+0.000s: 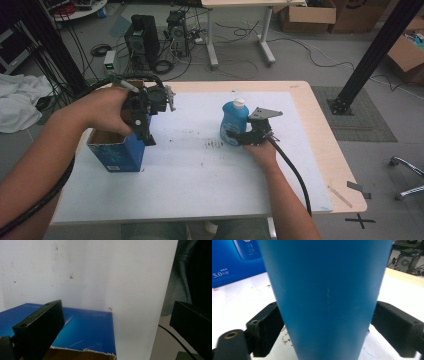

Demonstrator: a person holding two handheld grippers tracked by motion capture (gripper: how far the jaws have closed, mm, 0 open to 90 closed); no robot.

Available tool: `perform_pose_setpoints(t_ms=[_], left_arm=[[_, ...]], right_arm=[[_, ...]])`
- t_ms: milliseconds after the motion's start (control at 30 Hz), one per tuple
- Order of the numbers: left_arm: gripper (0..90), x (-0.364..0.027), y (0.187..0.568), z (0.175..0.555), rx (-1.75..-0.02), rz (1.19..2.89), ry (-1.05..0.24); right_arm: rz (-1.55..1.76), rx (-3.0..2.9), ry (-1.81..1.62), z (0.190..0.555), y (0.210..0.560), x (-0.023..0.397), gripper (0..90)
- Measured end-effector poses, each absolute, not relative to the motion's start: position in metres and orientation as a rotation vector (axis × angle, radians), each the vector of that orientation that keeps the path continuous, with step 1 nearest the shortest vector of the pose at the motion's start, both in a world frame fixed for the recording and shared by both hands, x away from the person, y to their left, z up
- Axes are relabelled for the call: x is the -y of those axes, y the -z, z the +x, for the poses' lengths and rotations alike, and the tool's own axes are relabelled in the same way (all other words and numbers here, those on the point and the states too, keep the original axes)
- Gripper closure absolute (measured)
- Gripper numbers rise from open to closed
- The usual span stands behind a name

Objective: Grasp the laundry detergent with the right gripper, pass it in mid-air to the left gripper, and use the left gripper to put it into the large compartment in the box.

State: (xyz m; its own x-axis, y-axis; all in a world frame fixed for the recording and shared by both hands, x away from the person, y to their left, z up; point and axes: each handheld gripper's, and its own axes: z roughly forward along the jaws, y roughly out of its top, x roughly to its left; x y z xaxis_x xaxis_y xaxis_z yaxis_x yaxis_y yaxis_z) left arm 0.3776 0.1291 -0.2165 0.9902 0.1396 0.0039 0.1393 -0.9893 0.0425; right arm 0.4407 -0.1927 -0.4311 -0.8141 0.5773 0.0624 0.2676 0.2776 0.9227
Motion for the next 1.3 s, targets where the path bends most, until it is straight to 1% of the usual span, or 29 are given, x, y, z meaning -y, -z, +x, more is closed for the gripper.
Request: perform_pose_setpoints(t_ms=[200,267,367,567,700,900,933,1300], left_arm=[[0.1,-0.1277,0.2178,0.3793,-0.206,3.094,-0.005],[0.1,-0.1269,0.2186,0.3805,-0.21,3.095,-0.004],[0.1,-0.1258,0.2196,0.3818,-0.207,3.096,0.0],[0.1,-0.1249,0.2205,0.3823,-0.209,3.099,0.002],[0.1,-0.1257,0.2206,0.3823,-0.217,3.099,0.0],[0.1,-0.1253,0.2203,0.3821,-0.215,3.097,-0.002],[0.1,-0.1251,0.2204,0.3822,-0.213,3.099,-0.001],[0.1,-0.1247,0.2209,0.3825,-0.209,3.1,0.002]], right_arm=[[0.804,-2.261,-1.538,0.4416,0.4332,0.1938,16.8],[0.809,-2.254,-1.536,0.4419,0.4334,0.1939,20.6],[0.812,-2.256,-1.532,0.4421,0.434,0.194,21.1],[0.809,-2.255,-1.533,0.4424,0.4354,0.1934,25.1],[0.797,-2.257,-1.539,0.4414,0.4356,0.1916,30.1],[0.79,-2.259,-1.549,0.4406,0.4355,0.1911,33.1],[0.786,-2.259,-1.548,0.44,0.4355,0.1906,35.6],[0.755,-2.246,-1.544,0.4366,0.4366,0.1895,42.0]])
